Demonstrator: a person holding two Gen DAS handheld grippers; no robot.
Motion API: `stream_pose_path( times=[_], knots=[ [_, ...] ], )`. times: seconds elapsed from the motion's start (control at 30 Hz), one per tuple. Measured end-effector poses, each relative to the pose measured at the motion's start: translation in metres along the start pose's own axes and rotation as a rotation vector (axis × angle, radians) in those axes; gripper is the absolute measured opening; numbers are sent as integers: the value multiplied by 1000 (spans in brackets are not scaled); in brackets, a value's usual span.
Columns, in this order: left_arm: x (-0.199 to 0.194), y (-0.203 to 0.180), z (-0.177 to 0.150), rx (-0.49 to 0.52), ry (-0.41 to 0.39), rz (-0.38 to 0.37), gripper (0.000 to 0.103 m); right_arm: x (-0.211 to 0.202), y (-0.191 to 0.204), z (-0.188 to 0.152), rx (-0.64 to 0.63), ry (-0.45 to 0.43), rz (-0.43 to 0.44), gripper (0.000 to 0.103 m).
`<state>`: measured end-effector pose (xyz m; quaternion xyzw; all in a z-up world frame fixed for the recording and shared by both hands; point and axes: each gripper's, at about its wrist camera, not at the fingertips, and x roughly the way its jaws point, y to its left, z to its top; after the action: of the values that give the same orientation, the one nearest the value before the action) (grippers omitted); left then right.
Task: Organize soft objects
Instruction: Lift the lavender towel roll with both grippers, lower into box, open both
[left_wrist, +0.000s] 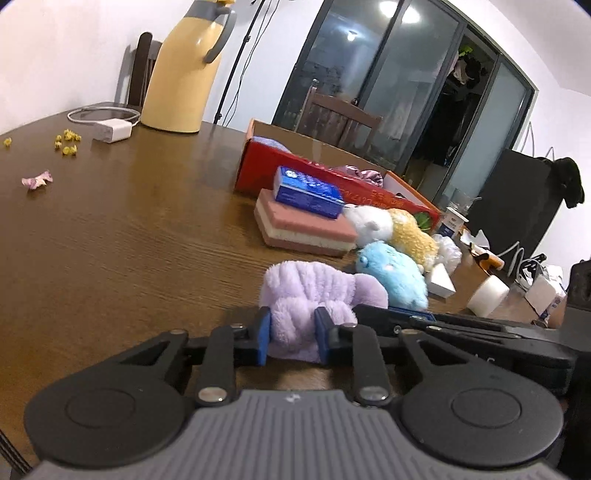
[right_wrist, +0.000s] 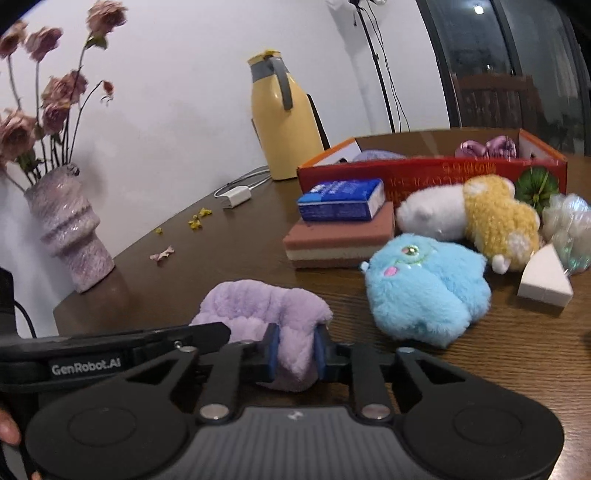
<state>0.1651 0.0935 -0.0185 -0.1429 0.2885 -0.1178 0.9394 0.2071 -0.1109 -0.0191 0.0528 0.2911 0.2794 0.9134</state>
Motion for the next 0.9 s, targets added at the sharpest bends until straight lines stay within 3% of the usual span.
stream_pose_path(
  times=[0.13,0.33,0.5,0.6,0.73,0.9],
  knots=[
    [-18,-18,-8,38,-15,-67,24,-40,11,-5,-80,-60,-34,16],
    [-17,-46,-11,63,1,-156,24,-76,-11,-20,-9,-64,-77,16],
    [-7,-64,7,99,-28,-191,24,-89,-27,-7,18,-129,-102,16],
    [4,-71,40,136,-77,-205,24,-88,-39,20,13,-178,-96,16],
    [37,-69,101,150,-149,-208,24,-64,-65,87,10,-255,-53,16],
    [116,-47,182,111,-89,-123,24,20,-115,175,123,-179,12,16]
  ],
)
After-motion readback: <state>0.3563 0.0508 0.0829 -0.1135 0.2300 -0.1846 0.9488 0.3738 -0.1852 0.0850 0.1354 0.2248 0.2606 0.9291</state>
